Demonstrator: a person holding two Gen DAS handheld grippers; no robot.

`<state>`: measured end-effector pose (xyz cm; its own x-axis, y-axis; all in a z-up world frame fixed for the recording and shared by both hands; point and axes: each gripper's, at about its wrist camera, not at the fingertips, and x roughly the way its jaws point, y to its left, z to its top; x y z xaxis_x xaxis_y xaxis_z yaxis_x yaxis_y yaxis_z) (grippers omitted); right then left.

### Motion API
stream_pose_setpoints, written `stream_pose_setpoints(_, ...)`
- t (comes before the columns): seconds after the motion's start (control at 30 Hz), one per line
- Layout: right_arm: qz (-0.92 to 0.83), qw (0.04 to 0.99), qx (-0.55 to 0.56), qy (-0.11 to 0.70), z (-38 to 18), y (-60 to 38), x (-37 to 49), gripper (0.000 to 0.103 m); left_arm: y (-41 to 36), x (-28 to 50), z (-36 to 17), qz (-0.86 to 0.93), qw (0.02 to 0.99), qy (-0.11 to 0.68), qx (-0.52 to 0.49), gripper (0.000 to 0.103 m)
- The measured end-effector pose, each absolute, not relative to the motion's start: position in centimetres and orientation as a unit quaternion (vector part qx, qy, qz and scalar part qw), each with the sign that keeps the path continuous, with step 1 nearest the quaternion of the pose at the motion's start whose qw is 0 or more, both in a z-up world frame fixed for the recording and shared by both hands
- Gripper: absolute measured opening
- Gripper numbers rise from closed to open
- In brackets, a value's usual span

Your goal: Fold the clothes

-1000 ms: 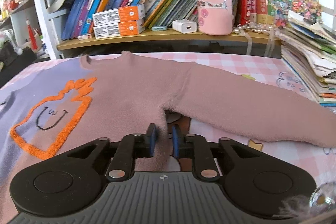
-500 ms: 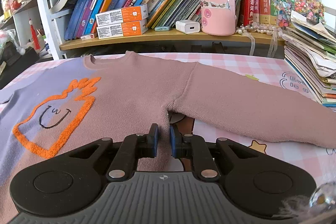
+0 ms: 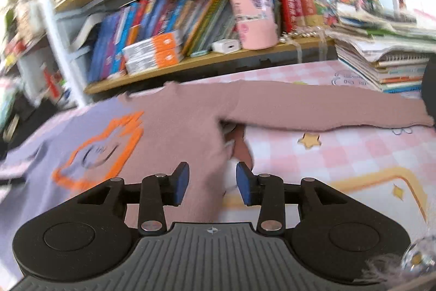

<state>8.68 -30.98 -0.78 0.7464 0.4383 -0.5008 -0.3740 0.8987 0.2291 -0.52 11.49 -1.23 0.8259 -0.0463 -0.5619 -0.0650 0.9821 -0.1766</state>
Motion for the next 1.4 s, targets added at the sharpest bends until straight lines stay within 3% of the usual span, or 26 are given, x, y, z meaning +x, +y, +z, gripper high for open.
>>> stream_pose_setpoints(0.03,0.216,0.935,0.038,0.278,-0.6,-30.6,7.4,0.043,11.0,-0.4,-1.2,0.009,0.951,0.299,-0.081,0.088)
stream_pose_setpoints(0.07,0.214,0.937,0.022,0.276,-0.7,-30.3,6.4,0.046,10.6,-0.2,-1.3,0.018,0.95,0.306,-0.066,0.094)
stream_pose_setpoints(0.23,0.213,0.939,-0.034,0.267,-0.9,-28.7,2.8,0.076,10.1,0.1,-1.3,0.032,0.947,0.317,-0.041,0.095)
stream_pose_setpoints(0.37,0.191,0.944,-0.078,0.257,-1.0,-27.4,1.9,0.081,10.5,-0.3,-1.1,0.039,0.949,0.309,-0.048,0.096)
stream_pose_setpoints(0.53,0.177,0.944,-0.076,0.269,-1.2,-27.7,2.5,0.1,10.4,-1.0,-0.7,0.042,0.957,0.285,-0.046,0.101)
stream_pose_setpoints(1.07,0.163,0.937,-0.117,0.288,-1.9,-26.3,2.9,0.103,10.1,-1.3,-0.3,0.038,0.962,0.267,-0.035,0.103)
stream_pose_setpoints(1.4,0.165,0.941,-0.142,0.259,-1.6,-25.5,2.0,0.103,9.8,-1.6,-0.2,0.038,0.965,0.258,-0.024,0.103)
